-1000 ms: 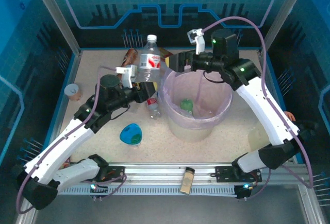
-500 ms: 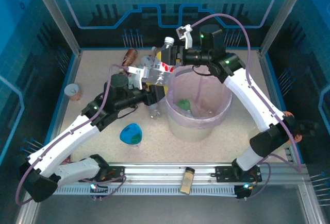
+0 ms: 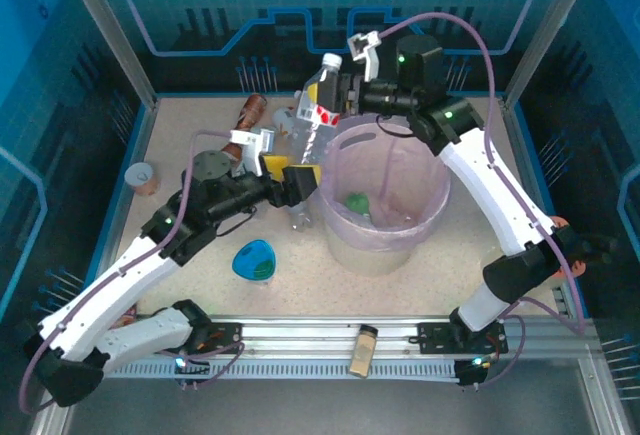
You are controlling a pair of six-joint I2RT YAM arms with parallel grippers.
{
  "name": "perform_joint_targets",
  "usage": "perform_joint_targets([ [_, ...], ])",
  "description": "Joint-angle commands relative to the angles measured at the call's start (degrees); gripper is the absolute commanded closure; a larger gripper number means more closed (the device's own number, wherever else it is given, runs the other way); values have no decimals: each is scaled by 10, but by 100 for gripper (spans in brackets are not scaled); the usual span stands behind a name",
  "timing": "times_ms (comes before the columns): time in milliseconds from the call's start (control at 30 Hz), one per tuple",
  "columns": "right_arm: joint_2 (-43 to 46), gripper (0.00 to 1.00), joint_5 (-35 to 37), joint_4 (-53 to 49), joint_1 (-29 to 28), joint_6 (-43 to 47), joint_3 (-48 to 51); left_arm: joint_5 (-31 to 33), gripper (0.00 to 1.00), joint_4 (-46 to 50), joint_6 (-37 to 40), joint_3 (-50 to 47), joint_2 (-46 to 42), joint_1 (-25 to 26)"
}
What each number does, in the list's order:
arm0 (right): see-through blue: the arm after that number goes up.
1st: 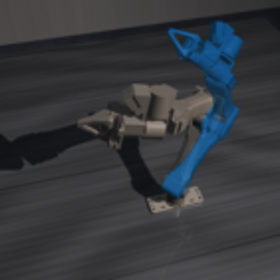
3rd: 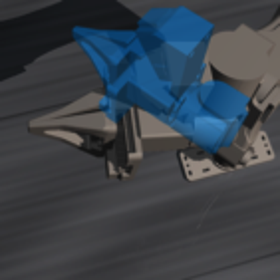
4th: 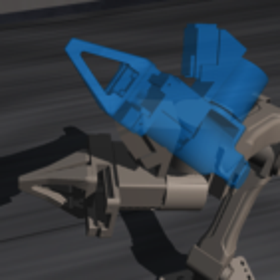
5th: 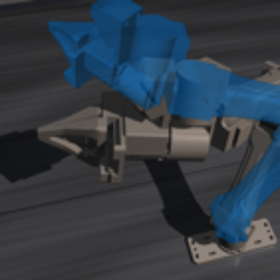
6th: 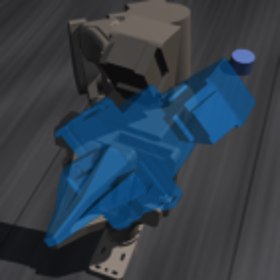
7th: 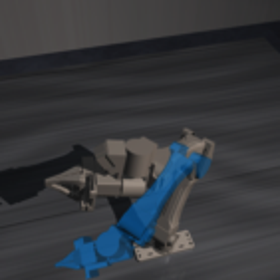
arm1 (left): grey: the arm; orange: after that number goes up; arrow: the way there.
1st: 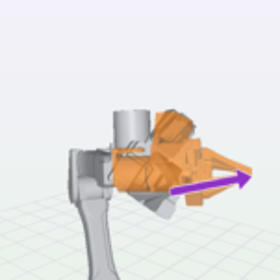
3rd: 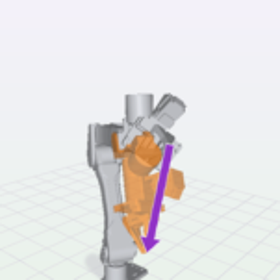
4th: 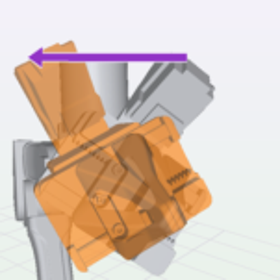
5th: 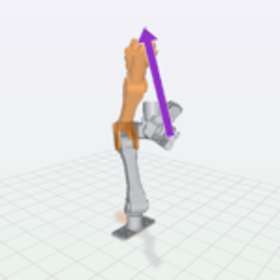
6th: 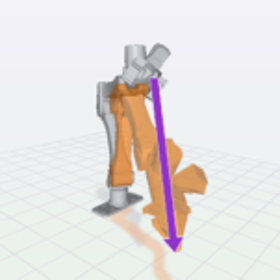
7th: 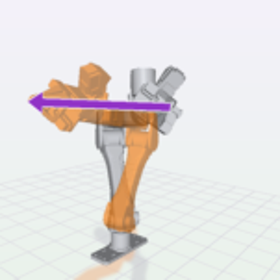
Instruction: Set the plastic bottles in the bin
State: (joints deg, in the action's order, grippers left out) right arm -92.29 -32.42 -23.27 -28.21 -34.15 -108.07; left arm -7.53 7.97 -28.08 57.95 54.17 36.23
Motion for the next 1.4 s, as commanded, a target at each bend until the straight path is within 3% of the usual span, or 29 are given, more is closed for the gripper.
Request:
perform_joint_targets([
  [0,5,41,-9,31,23,-1,-54,60,1,29,8,-13,-33,1],
  [100,14,42,-12,27,48,-1,-71,105,1,88,-8,-14,-44,-18],
  [267,57,43,-16,1,103,15,-54,74,1,132,-52,-39,-41,-111],
  [500,116,45,92,-174,125,176,-27,95,1,168,-4,-49,18,-190],
  [633,137,46,152,-226,113,232,22,110,1,161,29,-51,65,-209],
  [867,157,46,226,-215,48,260,141,128,1,157,89,-17,151,-227],
  [1367,130,45,237,-159,-17,212,314,121,1,143,170,70,312,-288],
])
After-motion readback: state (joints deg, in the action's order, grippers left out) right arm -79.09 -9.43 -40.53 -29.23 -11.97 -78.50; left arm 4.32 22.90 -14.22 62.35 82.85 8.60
